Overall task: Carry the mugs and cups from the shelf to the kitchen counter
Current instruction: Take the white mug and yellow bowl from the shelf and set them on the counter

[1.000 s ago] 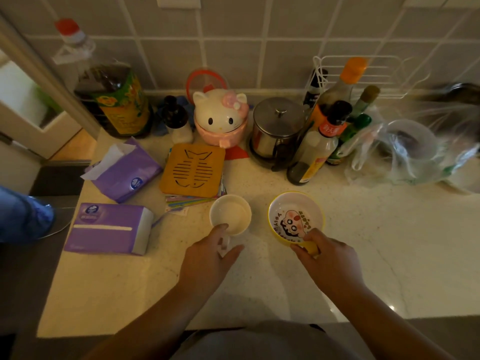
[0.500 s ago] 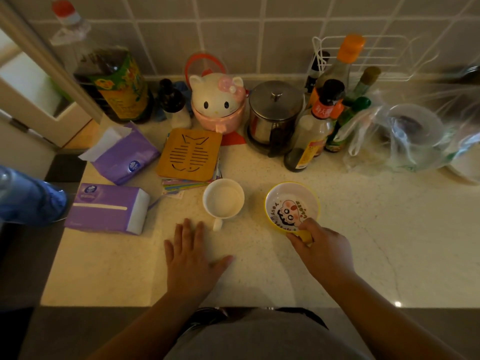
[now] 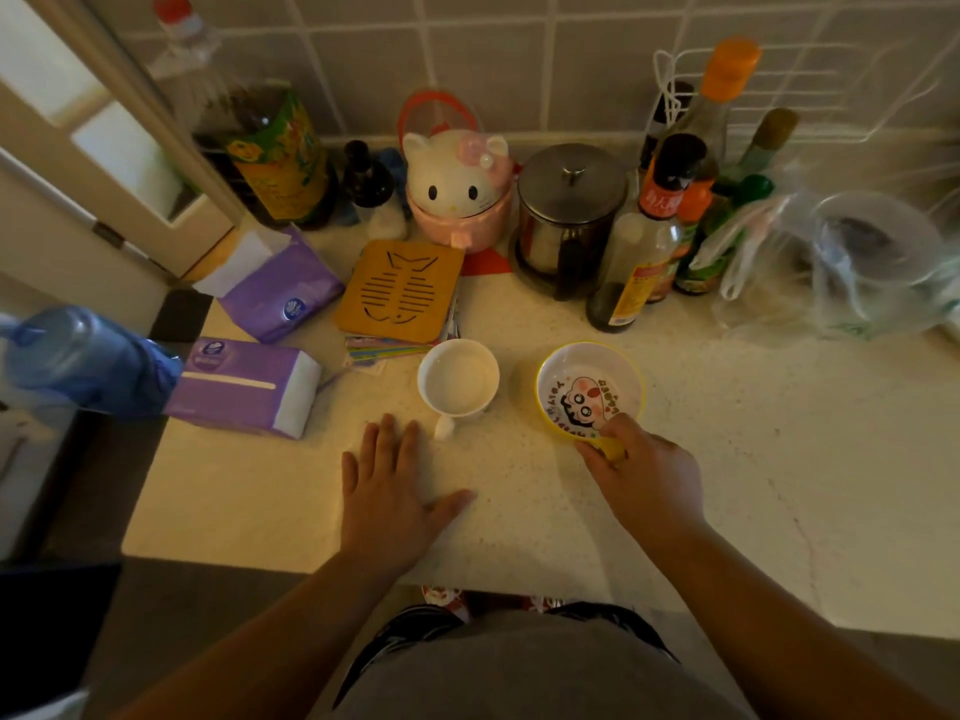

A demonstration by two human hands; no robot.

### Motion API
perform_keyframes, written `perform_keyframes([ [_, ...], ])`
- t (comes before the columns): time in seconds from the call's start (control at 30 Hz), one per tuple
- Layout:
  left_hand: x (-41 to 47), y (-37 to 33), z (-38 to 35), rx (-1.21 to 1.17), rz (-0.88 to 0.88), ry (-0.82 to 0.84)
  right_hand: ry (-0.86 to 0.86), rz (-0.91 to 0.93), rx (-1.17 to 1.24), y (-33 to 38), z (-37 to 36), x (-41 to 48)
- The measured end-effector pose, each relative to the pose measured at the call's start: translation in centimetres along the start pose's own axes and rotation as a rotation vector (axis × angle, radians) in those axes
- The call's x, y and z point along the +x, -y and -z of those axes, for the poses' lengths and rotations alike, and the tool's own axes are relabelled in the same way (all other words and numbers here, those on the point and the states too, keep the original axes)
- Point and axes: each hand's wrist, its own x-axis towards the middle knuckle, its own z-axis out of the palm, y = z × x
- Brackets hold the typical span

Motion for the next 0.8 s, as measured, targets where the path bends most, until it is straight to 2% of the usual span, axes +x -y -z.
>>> perform_keyframes([
  [0.5, 0.0, 0.0, -0.3, -0.007, 0.020, -0.013, 0.070, -0.018, 0.063, -0.1, -1.2, 0.7],
  [0.67, 0.1, 0.2, -0.3, 0.006, 0.007, -0.005, 0.061, -0.069, 0.057, 0.0, -1.4, -1.0],
  [0.8, 0.1, 0.9, 0.3, -0.011, -0.038, 0.013, 0.091, -0.178, 0.056, 0.3, -1.2, -3.0],
])
